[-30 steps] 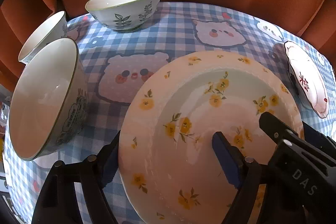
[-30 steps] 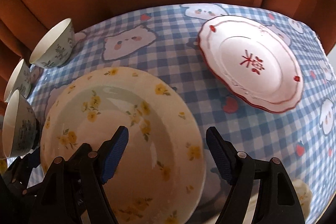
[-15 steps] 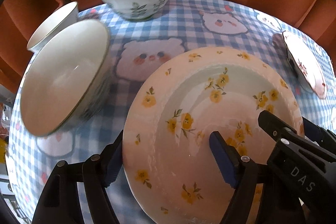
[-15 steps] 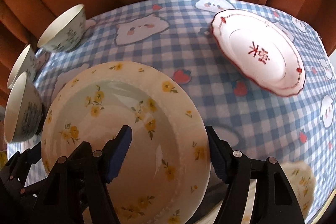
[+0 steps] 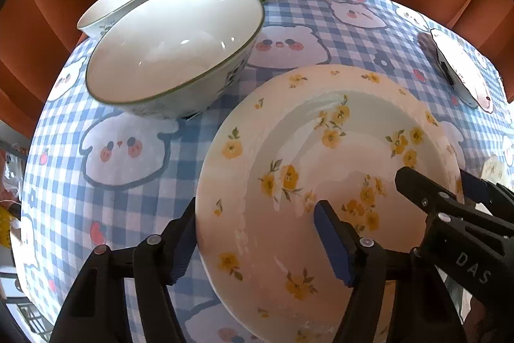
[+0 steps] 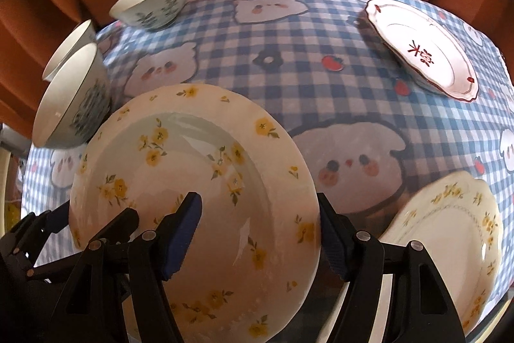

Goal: Organize plates and bowls

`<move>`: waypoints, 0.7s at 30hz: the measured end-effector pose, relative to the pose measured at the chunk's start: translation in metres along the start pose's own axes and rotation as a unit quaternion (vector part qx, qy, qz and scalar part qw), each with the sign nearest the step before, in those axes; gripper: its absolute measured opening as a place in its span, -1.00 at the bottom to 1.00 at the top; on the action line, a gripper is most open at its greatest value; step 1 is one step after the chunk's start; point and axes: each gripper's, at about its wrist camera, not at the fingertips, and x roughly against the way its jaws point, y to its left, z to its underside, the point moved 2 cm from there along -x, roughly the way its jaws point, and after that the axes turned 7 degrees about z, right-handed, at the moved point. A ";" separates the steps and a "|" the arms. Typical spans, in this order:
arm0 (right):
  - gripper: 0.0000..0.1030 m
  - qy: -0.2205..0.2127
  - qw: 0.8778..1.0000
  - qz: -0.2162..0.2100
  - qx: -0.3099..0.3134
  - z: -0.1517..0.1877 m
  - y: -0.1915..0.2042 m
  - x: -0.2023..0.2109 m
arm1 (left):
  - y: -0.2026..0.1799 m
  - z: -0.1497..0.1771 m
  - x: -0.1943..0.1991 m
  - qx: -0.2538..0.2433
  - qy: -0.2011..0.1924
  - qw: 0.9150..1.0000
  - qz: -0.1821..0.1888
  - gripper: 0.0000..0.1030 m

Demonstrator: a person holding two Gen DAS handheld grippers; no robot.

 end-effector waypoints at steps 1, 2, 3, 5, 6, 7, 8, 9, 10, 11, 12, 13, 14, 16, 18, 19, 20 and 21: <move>0.41 -0.002 1.000 0.000 0.003 0.001 0.001 0.000 | 0.001 0.000 0.000 0.004 0.001 1.000 0.004 0.34; 0.41 -0.003 1.000 0.001 0.005 0.001 0.001 0.000 | 0.002 0.000 -0.001 0.007 0.001 1.000 0.006 0.34; 0.40 -0.003 1.000 0.000 0.005 0.001 0.001 0.000 | 0.002 0.000 0.000 0.008 0.000 1.000 0.003 0.34; 0.38 -0.005 1.000 0.000 0.006 0.000 0.001 -0.001 | 0.001 0.000 0.000 0.013 -0.005 1.000 0.002 0.34; 0.31 -0.005 1.000 0.002 0.008 0.000 0.001 -0.002 | 0.003 0.000 -0.001 0.016 -0.005 1.000 0.006 0.34; 0.24 -0.004 1.000 0.006 0.013 -0.001 0.001 -0.004 | 0.004 -0.001 -0.001 0.021 -0.004 1.000 0.012 0.34; 0.24 -0.003 1.000 0.010 0.019 -0.001 0.001 -0.006 | 0.008 0.002 0.001 0.024 -0.005 1.000 0.016 0.34; 0.23 -0.004 1.000 0.007 0.017 -0.002 0.000 -0.006 | 0.009 0.002 0.002 0.026 -0.006 0.999 0.019 0.34; 0.24 -0.004 1.000 0.008 0.018 -0.003 -0.001 -0.005 | 0.008 0.001 0.002 0.027 -0.005 0.999 0.017 0.35; 0.24 -0.004 1.000 0.011 0.020 -0.003 0.000 -0.005 | 0.007 0.000 0.002 0.028 -0.004 0.999 0.015 0.35; 0.24 -0.003 1.000 0.012 0.018 -0.003 0.000 -0.005 | 0.007 -0.001 0.002 0.029 -0.002 0.999 0.014 0.35; 0.24 -0.002 1.000 0.014 0.018 -0.003 0.000 -0.004 | 0.007 -0.001 0.002 0.029 0.000 0.999 0.014 0.35; 0.24 0.000 1.000 0.016 0.019 -0.003 0.000 -0.004 | 0.006 -0.002 0.002 0.024 0.001 1.000 0.014 0.35; 0.24 0.008 1.000 0.020 0.017 -0.004 0.001 -0.004 | 0.005 -0.003 0.003 0.018 0.008 1.000 0.013 0.35; 0.24 0.014 1.000 0.020 0.015 -0.002 0.002 -0.004 | 0.004 -0.004 0.006 0.014 0.011 1.000 0.001 0.35; 0.24 0.017 1.000 0.020 0.014 0.000 0.003 -0.002 | 0.003 -0.002 0.009 0.011 0.010 1.000 0.001 0.35; 0.24 0.017 1.000 0.021 0.013 0.001 0.003 -0.001 | 0.003 -0.002 0.011 0.009 0.009 1.000 0.002 0.35; 0.24 0.017 1.000 0.024 0.011 0.003 0.003 0.003 | 0.003 0.000 0.014 0.007 0.009 1.000 0.004 0.35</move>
